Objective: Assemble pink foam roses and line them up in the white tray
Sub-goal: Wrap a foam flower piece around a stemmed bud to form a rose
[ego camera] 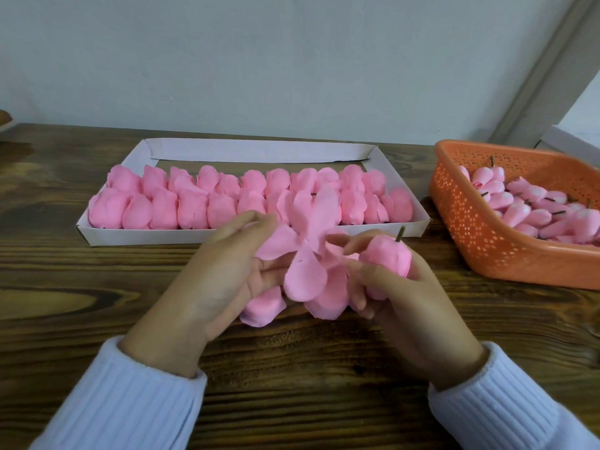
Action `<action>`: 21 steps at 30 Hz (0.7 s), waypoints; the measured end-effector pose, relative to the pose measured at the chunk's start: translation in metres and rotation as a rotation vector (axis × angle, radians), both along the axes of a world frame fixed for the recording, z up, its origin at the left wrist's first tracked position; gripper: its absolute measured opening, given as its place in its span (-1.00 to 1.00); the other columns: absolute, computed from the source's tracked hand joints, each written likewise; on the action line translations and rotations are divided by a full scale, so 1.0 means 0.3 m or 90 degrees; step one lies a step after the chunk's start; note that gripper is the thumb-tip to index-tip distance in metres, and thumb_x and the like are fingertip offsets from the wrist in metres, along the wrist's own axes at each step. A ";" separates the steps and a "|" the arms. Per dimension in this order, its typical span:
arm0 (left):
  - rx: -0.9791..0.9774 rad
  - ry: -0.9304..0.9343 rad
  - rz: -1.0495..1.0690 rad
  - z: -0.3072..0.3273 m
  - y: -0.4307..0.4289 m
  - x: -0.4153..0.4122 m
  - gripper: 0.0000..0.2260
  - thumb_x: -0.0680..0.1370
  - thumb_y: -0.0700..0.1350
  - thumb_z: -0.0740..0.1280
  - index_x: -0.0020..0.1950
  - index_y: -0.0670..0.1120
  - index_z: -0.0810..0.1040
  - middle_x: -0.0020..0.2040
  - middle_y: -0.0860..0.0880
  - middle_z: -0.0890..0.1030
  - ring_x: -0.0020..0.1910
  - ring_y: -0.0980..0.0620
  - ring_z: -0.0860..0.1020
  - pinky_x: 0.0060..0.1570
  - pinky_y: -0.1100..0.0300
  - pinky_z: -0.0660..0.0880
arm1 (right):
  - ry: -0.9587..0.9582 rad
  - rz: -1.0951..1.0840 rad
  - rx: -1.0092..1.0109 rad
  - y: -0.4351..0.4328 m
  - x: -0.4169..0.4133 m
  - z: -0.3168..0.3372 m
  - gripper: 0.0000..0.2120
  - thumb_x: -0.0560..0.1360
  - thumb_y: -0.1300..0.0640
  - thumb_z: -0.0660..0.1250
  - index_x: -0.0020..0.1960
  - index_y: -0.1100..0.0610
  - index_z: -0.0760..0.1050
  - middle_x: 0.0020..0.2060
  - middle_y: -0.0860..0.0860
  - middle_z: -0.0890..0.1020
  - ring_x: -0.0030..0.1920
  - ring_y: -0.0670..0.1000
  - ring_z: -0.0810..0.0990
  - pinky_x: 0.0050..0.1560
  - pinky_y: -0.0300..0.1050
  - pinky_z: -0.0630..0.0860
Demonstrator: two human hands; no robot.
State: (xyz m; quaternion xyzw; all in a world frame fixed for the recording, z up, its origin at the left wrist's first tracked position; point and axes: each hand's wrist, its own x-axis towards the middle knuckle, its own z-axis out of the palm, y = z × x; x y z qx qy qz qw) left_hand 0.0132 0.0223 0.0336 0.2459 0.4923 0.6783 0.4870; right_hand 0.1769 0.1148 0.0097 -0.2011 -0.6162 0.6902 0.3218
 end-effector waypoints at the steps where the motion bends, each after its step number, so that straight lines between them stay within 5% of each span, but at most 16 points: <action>1: 0.003 0.004 -0.019 -0.001 0.001 0.008 -0.66 0.54 -0.06 0.26 0.17 -0.28 0.46 -0.09 -0.24 0.65 -0.23 -0.12 0.65 -0.31 0.04 0.60 | 0.013 0.025 -0.023 0.000 0.002 0.003 -0.92 0.41 0.22 0.34 -0.12 0.11 0.58 -0.50 0.07 0.48 -0.48 -0.03 0.41 -0.48 -0.23 0.35; 4: -0.003 0.013 -0.055 -0.011 0.007 0.023 -0.63 0.42 0.02 0.31 0.08 -0.22 0.45 -0.07 -0.25 0.63 -0.22 -0.16 0.64 -0.14 -0.11 0.34 | 0.036 0.061 -0.064 0.000 0.003 0.007 -0.89 0.42 0.25 0.32 -0.06 0.22 0.55 -0.50 0.06 0.47 -0.48 -0.06 0.43 -0.48 -0.27 0.37; 6: 0.003 0.014 -0.053 -0.020 0.014 0.031 -0.72 0.39 0.03 0.33 -0.06 -0.15 0.46 -0.05 -0.26 0.61 -0.17 -0.17 0.63 -0.10 -0.21 0.48 | 0.051 0.062 -0.088 0.002 0.003 0.007 -0.89 0.41 0.25 0.31 -0.09 0.21 0.57 -0.52 0.07 0.43 -0.50 -0.05 0.39 -0.49 -0.25 0.33; 10: 0.010 0.036 -0.014 -0.039 0.024 0.051 -0.64 0.25 0.11 0.44 -0.14 -0.11 0.52 -0.09 -0.17 0.63 -0.14 -0.09 0.65 -0.17 0.01 0.62 | 0.044 0.009 -0.071 0.004 0.000 0.002 -0.85 0.38 0.22 0.32 -0.10 0.14 0.63 -0.56 0.05 0.37 -0.52 -0.03 0.32 -0.42 -0.09 0.13; 14: -0.016 0.054 -0.012 -0.049 0.027 0.067 -0.52 0.18 0.12 0.50 -0.01 -0.12 0.60 0.01 -0.18 0.66 -0.05 -0.09 0.66 -0.17 0.10 0.61 | 0.020 -0.020 0.002 0.001 -0.003 -0.005 -0.85 0.37 0.20 0.36 -0.09 0.07 0.65 -0.54 0.05 0.41 -0.51 -0.01 0.33 -0.42 -0.10 0.18; 21: -0.026 -0.277 -0.058 -0.024 0.033 0.040 -0.82 0.15 -0.14 0.45 -0.33 -0.21 0.62 -0.26 -0.11 0.62 -0.27 -0.03 0.64 -0.12 -0.07 0.61 | 0.026 -0.036 0.072 0.001 -0.002 -0.005 -0.83 0.32 0.07 0.40 -0.09 0.02 0.65 -0.44 -0.05 0.54 -0.47 -0.07 0.41 -0.47 -0.19 0.34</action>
